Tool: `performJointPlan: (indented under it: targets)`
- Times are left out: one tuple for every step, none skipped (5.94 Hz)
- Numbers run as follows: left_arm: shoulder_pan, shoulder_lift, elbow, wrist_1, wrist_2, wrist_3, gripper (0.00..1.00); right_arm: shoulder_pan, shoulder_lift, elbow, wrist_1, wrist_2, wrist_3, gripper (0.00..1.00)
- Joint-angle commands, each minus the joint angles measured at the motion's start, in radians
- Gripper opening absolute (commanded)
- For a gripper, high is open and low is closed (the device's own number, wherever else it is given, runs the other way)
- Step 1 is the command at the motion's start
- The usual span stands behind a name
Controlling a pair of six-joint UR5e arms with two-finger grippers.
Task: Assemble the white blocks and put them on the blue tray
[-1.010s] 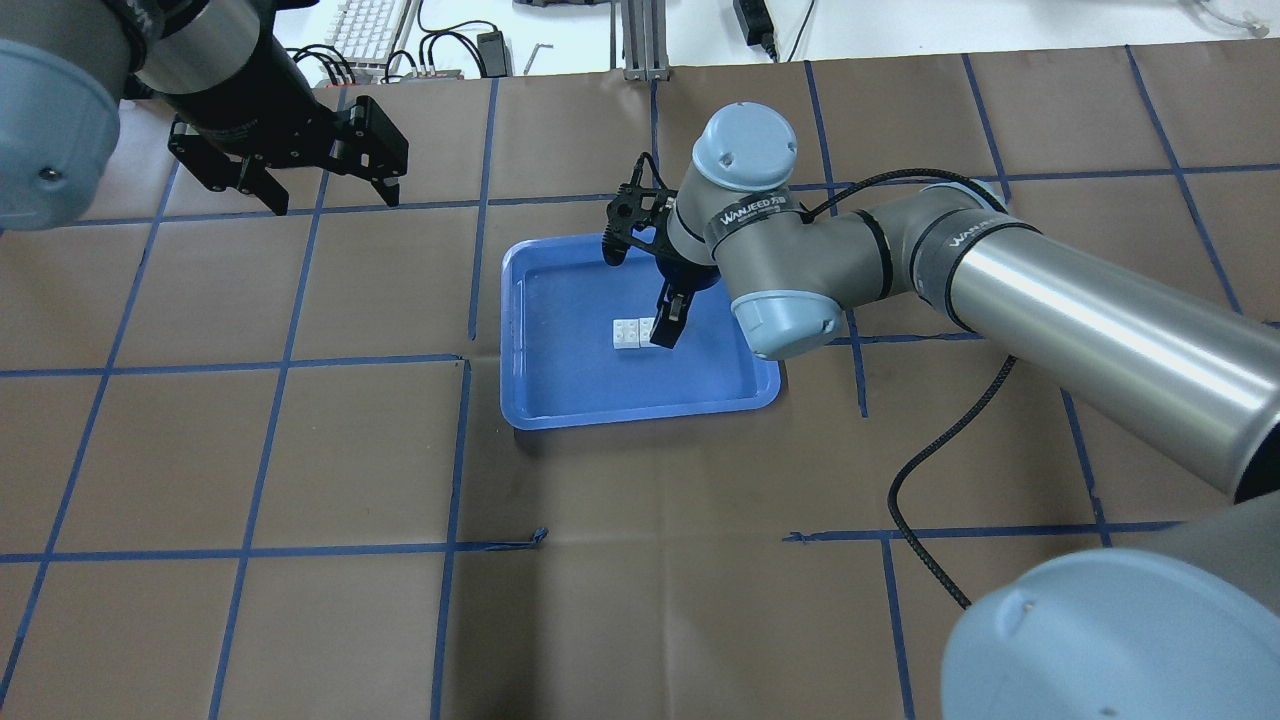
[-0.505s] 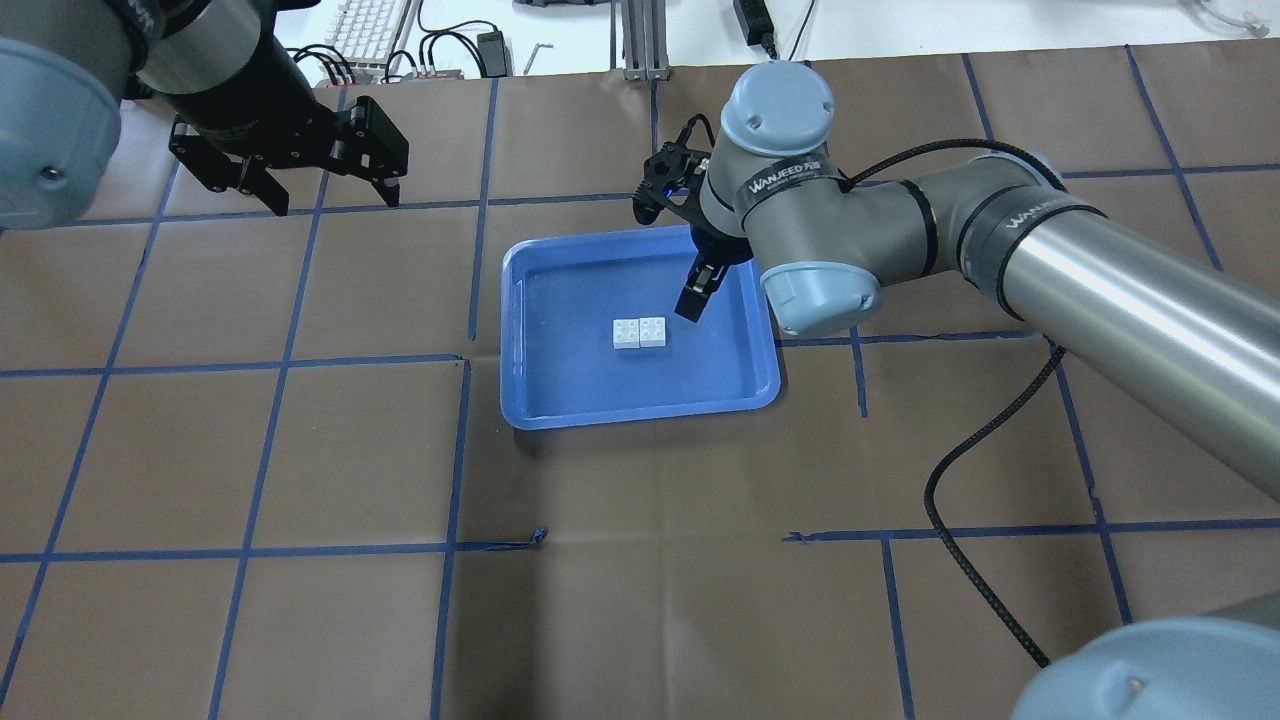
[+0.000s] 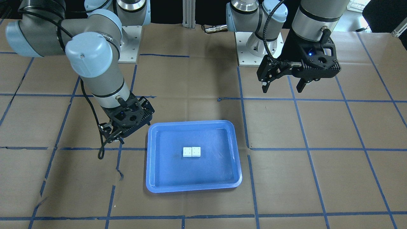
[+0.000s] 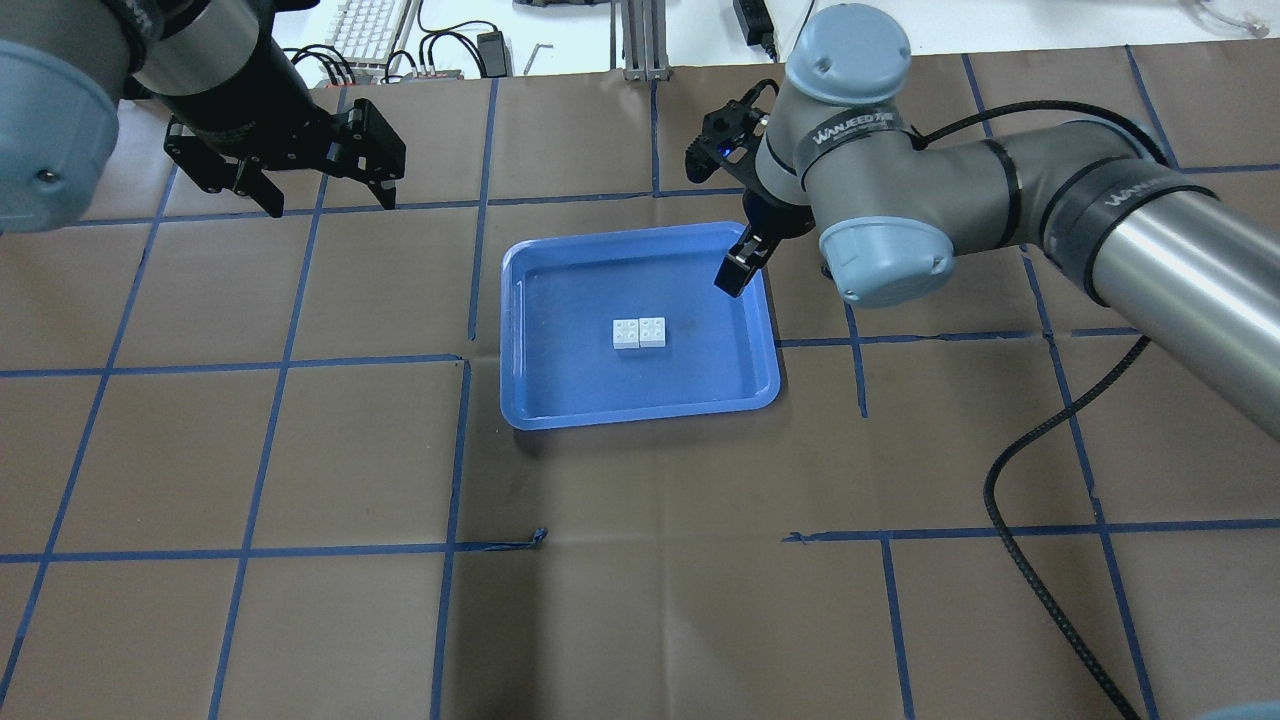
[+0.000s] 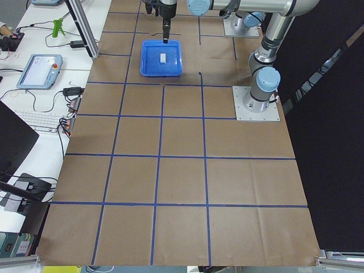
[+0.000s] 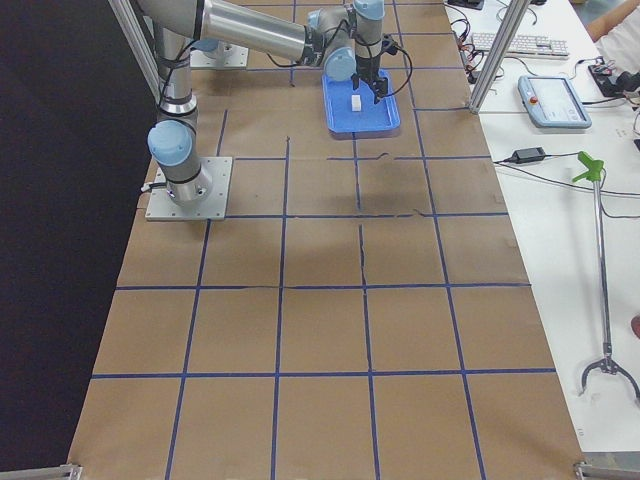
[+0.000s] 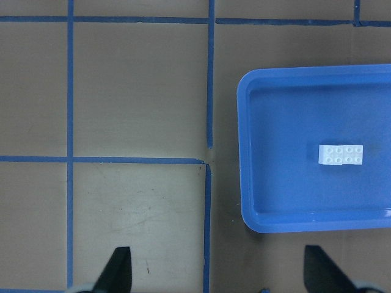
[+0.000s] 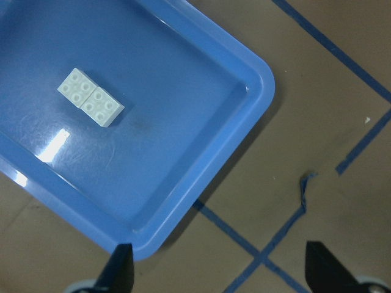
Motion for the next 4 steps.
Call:
performJointPlan:
  targets:
    - [-0.001,0.0,0.0,0.001,0.001,0.0,1.0,-0.076,-0.065,-0.13,0.34,-0.004,0.168,1.0]
    - [-0.001,0.0,0.0,0.001,0.001,0.0,1.0,-0.107,-0.072,-0.173,0.424,-0.025,0.242,1.0]
    - [-0.003,0.002,0.0,0.0,-0.001,0.0,1.0,-0.117,-0.107,-0.221,0.513,-0.094,0.341,1.0]
    - [-0.003,0.007,0.0,-0.017,-0.001,0.002,1.0,-0.115,-0.151,-0.212,0.561,-0.097,0.494,1.0]
